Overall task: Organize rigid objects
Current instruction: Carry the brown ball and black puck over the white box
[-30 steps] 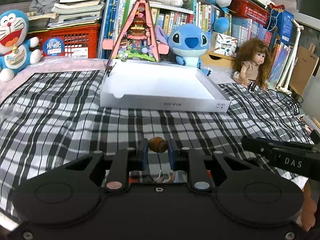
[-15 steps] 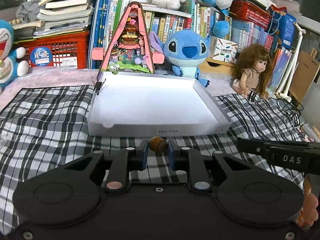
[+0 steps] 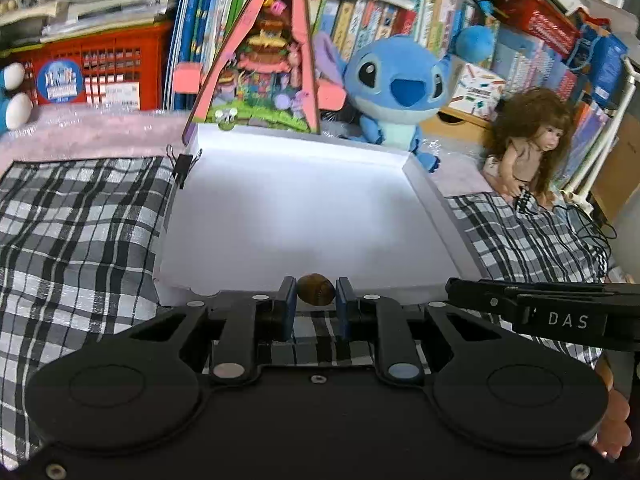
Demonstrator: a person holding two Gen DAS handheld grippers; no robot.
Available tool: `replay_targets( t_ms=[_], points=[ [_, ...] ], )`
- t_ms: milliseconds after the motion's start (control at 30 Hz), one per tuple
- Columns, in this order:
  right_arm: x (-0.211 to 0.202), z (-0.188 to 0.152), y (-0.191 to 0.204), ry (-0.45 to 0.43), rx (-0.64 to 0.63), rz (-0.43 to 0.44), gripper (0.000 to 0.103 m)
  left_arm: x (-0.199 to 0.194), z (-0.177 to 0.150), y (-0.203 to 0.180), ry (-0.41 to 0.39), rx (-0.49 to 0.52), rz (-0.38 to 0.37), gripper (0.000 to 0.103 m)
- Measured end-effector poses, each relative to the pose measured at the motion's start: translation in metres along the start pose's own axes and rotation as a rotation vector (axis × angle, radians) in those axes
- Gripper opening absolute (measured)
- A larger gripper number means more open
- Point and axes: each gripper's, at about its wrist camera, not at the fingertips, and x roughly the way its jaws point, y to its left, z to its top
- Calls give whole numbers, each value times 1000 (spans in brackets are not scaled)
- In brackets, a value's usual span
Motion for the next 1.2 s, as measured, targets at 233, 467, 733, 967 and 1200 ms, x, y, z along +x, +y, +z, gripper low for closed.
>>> replay_targets(
  t_ms=[233, 467, 733, 967, 1200],
  points=[
    [27, 22, 5, 36, -25, -71, 37, 29, 14, 3, 43, -25, 35, 19],
    [56, 30, 7, 81, -51, -132, 37, 50, 16, 5, 78, -16, 94, 19],
    [70, 29, 3, 102, -45, -153, 37, 59, 13, 8, 95, 3, 127, 19],
    [75, 25, 7, 107, -66, -163, 37, 63, 11, 7, 97, 13, 140, 19],
    [81, 25, 6, 113, -60, -173, 37, 69, 10, 8, 99, 20, 148, 20]
  ],
)
